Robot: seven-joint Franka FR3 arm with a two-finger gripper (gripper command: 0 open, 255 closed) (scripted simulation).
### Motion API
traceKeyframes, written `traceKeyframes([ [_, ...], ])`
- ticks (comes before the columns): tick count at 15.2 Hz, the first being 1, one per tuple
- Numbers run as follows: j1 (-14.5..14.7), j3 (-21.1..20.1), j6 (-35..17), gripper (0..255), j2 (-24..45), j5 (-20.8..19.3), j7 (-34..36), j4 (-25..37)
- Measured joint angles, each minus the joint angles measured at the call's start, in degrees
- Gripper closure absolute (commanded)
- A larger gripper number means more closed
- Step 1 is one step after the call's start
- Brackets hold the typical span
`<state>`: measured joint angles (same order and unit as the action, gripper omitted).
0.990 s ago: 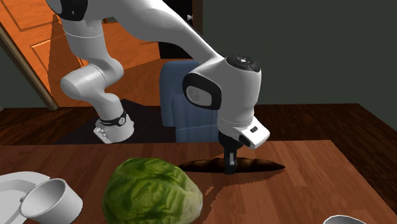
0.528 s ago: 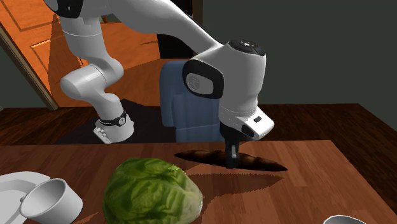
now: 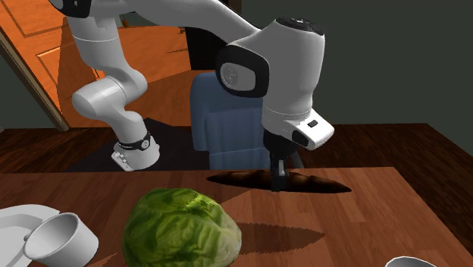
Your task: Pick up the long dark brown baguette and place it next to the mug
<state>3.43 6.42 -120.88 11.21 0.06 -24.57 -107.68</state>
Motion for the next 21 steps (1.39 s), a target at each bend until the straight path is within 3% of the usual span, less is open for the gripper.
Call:
traceKeyframes([
  [19,0.0,0.1,13.3,255,-3.1,-0.3,0.0,10.3],
  [21,-0.2,0.3,13.0,255,-5.9,-0.6,-0.4,7.1],
])
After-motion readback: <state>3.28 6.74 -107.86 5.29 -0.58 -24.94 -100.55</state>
